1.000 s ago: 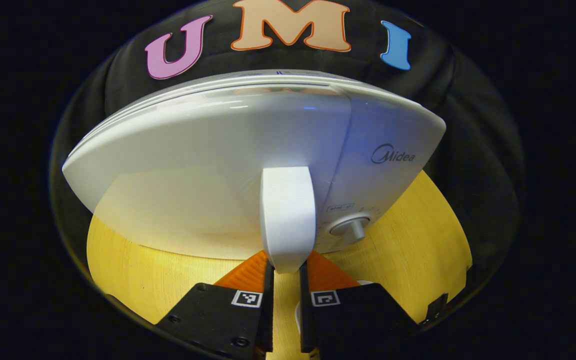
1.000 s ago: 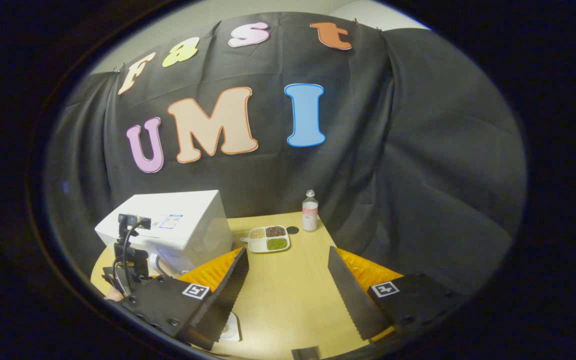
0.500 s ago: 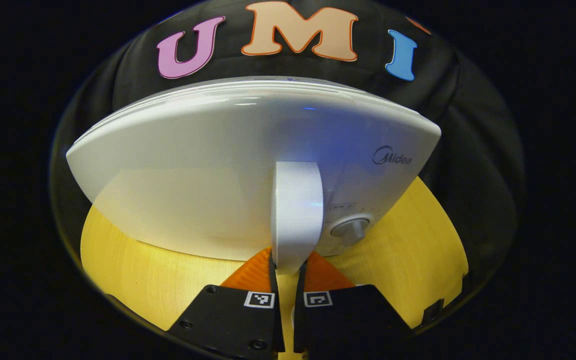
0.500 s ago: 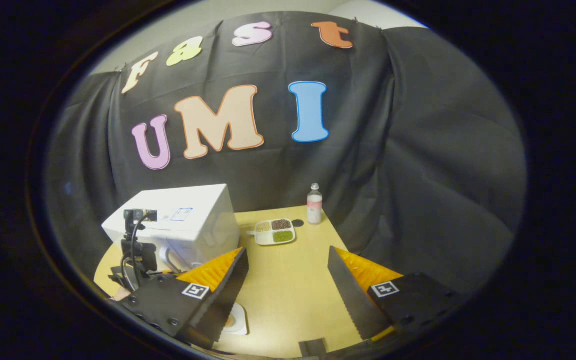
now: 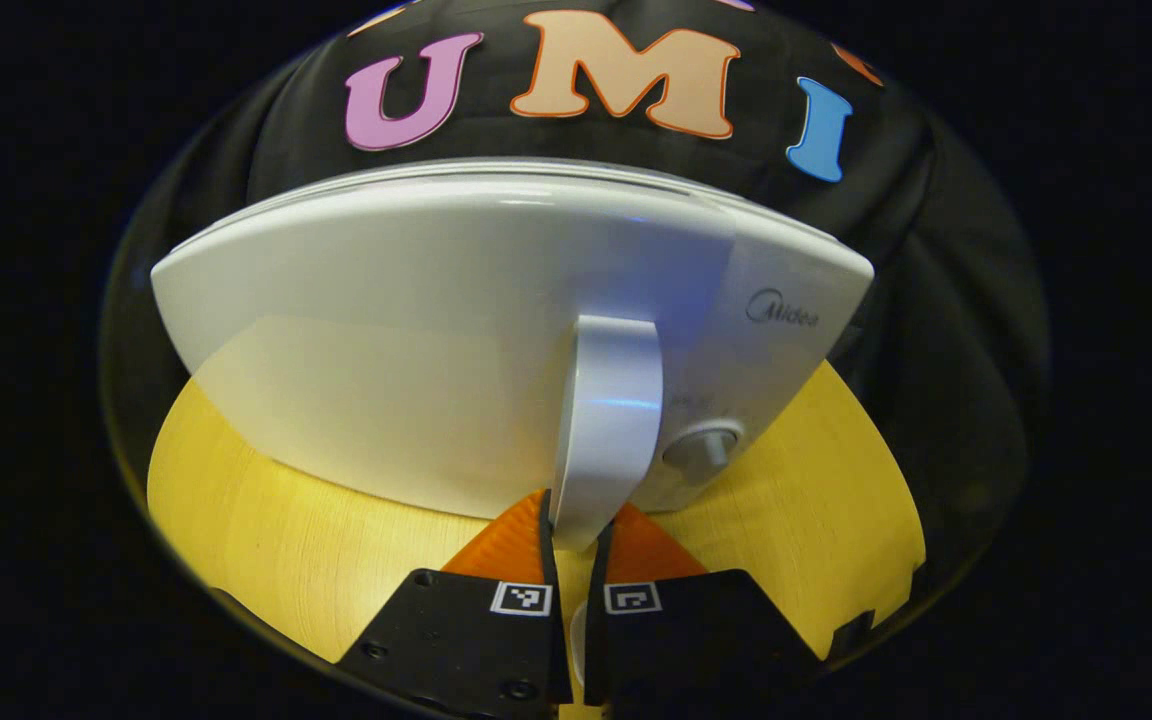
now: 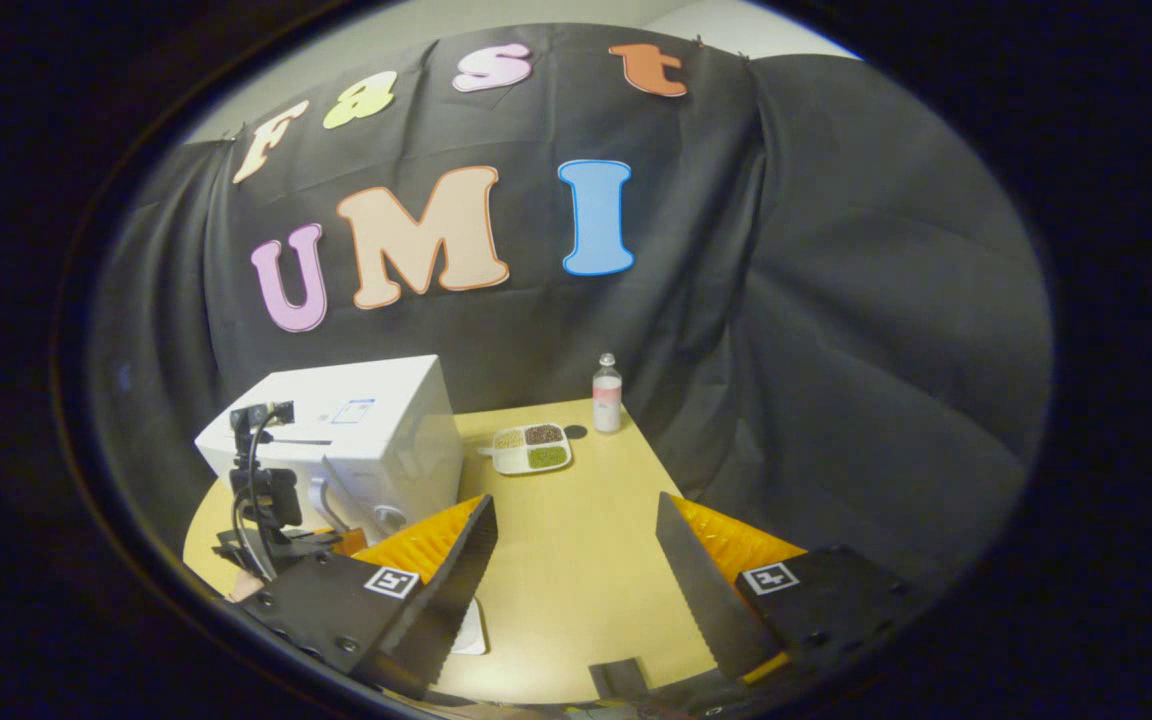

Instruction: Open the microwave oven with the left hand, put the food in, and close the microwave oven.

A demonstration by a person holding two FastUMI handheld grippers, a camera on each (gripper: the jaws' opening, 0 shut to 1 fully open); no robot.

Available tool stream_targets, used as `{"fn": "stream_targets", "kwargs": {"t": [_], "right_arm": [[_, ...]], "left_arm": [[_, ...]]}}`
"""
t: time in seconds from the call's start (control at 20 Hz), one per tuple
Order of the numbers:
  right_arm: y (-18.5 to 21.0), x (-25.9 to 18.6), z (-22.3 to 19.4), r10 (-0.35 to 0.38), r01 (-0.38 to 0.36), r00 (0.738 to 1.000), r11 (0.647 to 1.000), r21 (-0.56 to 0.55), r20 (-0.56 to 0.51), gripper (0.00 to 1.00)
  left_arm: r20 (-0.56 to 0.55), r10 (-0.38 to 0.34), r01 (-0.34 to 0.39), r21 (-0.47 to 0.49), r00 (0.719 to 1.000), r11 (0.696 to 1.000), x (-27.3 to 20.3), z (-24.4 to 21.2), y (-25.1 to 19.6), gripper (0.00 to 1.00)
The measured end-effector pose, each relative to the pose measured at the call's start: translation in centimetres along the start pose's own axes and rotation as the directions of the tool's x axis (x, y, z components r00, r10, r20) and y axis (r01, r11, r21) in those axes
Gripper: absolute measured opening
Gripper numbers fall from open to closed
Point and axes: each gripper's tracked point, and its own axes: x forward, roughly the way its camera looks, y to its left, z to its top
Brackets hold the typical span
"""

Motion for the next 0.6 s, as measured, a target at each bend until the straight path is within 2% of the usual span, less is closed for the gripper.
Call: {"fn": "stream_targets", "kwargs": {"t": [0.1,0.25,0.4,0.6], "right_arm": [[0.6,-0.2,-0.7,0.007,-0.007,1.0,1.0,0.01,-0.017,0.97],[2.5,-0.5,-1.9,0.04,-0.04,0.998,0.999,0.006,-0.043,0.96],[4.8,-1.1,-2.3,0.076,-0.077,0.996,0.997,-0.006,-0.053,0.95],[7.3,-2.5,-3.6,0.084,-0.087,0.994,0.995,-0.04,-0.066,0.94]], "left_arm": [[0.017,-0.035,0.034,0.054,0.999,0.998,-2.6,-1.9,0.6,0.05],[0.02,-0.065,0.064,0.036,0.998,0.997,-5.4,-4.0,1.7,0.1],[-0.005,-0.061,0.061,0.05,0.998,0.997,-7.4,-5.6,2.9,0.15],[-0.046,-0.085,0.083,-0.027,0.995,0.996,-9.8,-7.4,4.8,0.26]]}}
